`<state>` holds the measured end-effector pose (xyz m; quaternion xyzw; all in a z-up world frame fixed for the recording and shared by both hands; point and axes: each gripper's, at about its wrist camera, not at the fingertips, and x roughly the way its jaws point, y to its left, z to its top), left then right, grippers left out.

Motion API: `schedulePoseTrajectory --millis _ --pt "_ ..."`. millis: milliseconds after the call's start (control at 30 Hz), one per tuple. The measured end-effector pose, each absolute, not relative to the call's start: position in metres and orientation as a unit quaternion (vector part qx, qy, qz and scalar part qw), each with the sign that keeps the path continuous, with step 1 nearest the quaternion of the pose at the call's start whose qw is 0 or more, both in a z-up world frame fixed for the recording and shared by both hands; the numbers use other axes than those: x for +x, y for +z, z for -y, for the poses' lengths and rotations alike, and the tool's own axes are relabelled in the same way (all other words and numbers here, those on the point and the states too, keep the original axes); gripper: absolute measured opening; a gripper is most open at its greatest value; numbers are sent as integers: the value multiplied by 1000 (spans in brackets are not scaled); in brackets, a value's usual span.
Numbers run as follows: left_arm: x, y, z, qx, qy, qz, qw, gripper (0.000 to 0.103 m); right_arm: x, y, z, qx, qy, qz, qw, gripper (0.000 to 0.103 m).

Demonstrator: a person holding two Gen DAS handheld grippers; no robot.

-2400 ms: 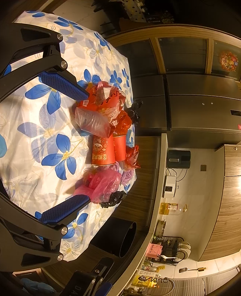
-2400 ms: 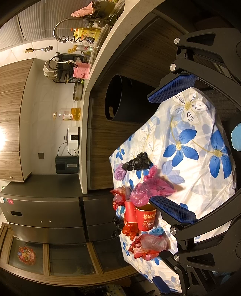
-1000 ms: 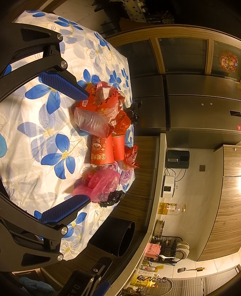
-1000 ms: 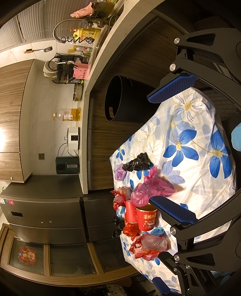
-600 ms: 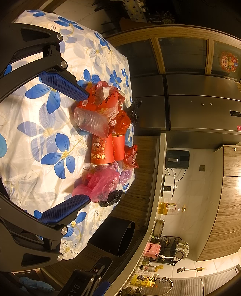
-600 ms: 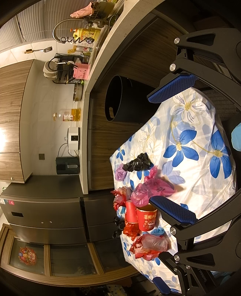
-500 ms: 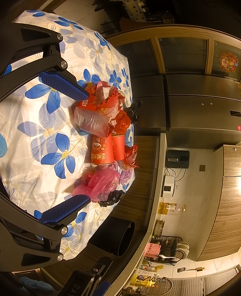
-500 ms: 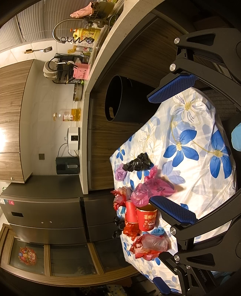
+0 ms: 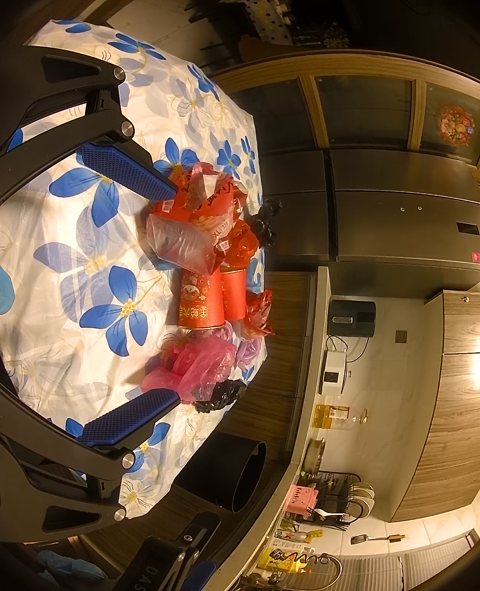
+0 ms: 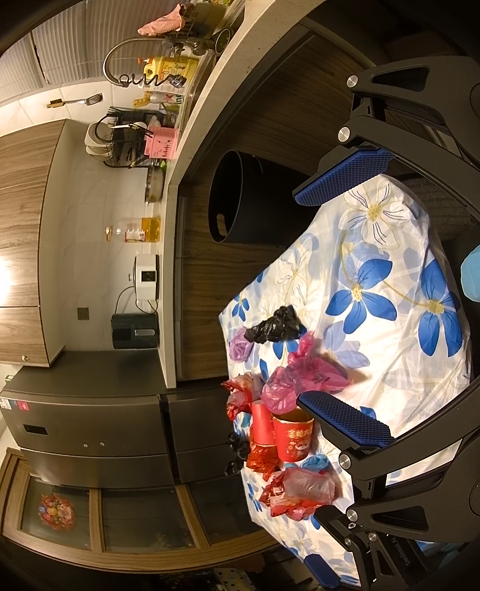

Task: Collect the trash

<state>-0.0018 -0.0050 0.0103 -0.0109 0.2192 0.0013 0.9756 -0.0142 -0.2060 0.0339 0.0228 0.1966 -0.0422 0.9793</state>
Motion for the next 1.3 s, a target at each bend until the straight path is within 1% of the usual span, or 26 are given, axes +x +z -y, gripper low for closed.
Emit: schedulePoseTrajectory --millis 533,900,1167,1300 --pt "0 10 2 -16 10 -215 976 97 -9 29 207 29 -32 -199 979 99" --pt "15 -14 -40 -50 80 -211 973 97 17 2 199 35 25 -198 979 99" --pt "41 -19 -73 -74 112 -207 969 97 52 -21 183 36 67 -213 974 92" --pt "64 -17 -78 -82 105 -200 971 97 71 -31 176 39 78 -228 970 91"
